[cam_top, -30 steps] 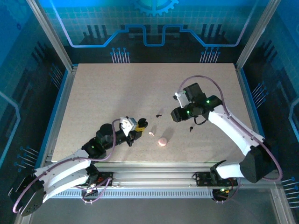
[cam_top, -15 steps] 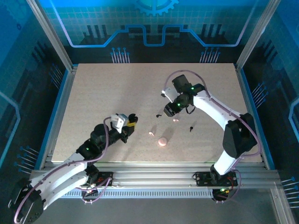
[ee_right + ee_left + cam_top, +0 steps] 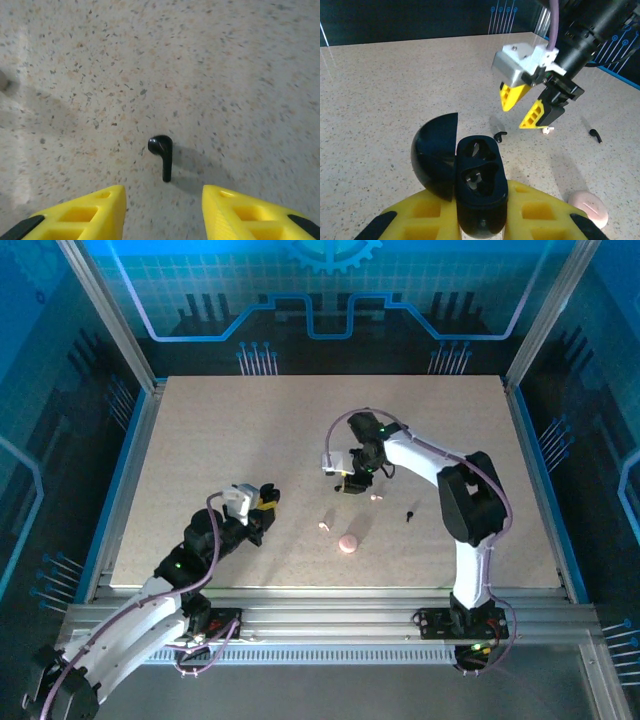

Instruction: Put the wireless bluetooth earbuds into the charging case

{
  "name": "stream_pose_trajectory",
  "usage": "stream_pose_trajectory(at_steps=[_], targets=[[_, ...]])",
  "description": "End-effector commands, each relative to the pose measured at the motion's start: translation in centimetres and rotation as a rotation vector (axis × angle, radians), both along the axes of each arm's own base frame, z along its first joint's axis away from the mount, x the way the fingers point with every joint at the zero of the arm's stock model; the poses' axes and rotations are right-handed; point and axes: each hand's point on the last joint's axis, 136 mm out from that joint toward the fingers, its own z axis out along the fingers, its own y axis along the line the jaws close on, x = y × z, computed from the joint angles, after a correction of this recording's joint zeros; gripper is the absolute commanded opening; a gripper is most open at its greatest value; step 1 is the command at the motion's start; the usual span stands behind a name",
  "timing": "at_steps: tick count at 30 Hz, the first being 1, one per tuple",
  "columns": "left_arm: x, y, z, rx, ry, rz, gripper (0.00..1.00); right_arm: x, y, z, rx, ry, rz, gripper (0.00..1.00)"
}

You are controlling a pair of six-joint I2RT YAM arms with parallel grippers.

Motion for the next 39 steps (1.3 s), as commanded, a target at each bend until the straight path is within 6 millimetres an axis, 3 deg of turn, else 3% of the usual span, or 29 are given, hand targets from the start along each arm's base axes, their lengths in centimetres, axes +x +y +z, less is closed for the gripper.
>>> stream_pose_trajectory(at_steps=[1,8,22,33,39], targets=[[0.0,0.3,-0.3,-0.004,0.014,0.012,0.15,0.5,2.2,0.2,0.027,-0.05,0.145,0.44],[0.0,0.3,0.0,0.002,0.01,0.003,0.15,1.0,2.7,-1.6,-0.01,-0.011,0.182,0.43],[0.1,0.3,-0.1,0.002,0.011,0.003,0.15,0.4,2.7,-3.2,-0.042,0.048,0.216,0.42],[0.2,0.1,-0.2,0.004,0.019,-0.003,0.15,0.3,2.2,-3.9,-0.082,0.076,0.223,0.25],[0.2,-0.1,-0.2,0.011,0.021,-0.013,0.15,0.2,2.2,-3.0,-0.067,0.076,0.214,0.17]])
